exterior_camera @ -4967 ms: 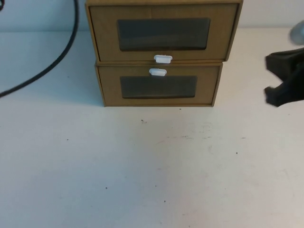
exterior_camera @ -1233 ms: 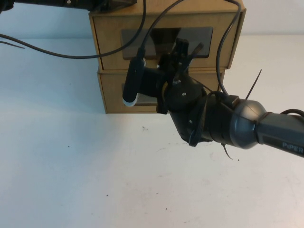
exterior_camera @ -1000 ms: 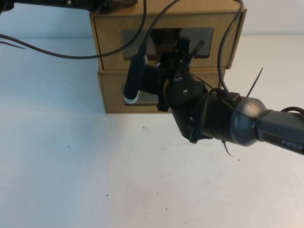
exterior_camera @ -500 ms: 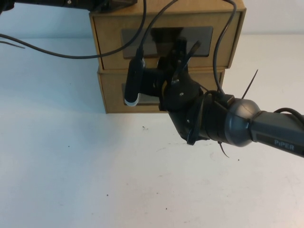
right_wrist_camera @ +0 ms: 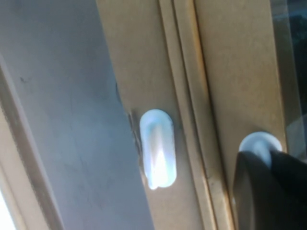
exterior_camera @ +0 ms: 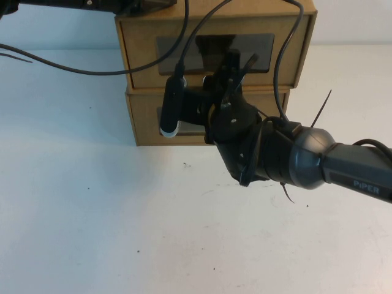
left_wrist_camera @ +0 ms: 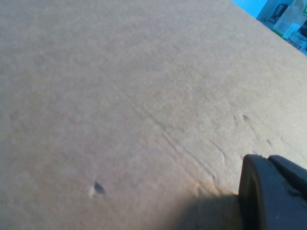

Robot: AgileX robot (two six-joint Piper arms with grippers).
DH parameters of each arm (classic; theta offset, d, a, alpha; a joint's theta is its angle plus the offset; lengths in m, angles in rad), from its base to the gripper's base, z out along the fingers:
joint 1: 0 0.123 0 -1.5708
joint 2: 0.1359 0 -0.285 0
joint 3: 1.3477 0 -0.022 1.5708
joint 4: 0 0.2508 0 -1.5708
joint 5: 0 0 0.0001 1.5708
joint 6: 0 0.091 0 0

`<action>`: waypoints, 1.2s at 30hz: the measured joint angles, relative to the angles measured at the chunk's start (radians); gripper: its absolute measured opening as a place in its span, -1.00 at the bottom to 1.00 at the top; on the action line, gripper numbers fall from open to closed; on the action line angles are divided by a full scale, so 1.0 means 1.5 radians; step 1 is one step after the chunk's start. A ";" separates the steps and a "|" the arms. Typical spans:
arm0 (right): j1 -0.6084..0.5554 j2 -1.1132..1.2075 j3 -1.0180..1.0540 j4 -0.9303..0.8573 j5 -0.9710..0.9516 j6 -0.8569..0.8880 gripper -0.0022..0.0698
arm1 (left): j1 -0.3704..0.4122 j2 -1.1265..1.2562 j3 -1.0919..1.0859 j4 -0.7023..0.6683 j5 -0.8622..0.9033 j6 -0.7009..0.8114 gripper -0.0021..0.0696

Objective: Open the shoe box
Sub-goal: 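Pull the top drawer of the cardboard box fully open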

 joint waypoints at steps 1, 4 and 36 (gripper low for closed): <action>0.001 -0.001 0.000 0.006 0.001 -0.003 -0.91 | 0.000 0.000 0.000 0.000 0.000 -0.002 -0.96; 0.011 -0.001 0.000 0.023 0.017 -0.013 -0.91 | 0.000 0.000 0.000 0.007 0.000 -0.009 -0.96; 0.179 -0.223 0.300 0.175 0.046 0.007 -0.90 | -0.001 0.043 -0.041 -0.017 0.014 -0.044 -0.96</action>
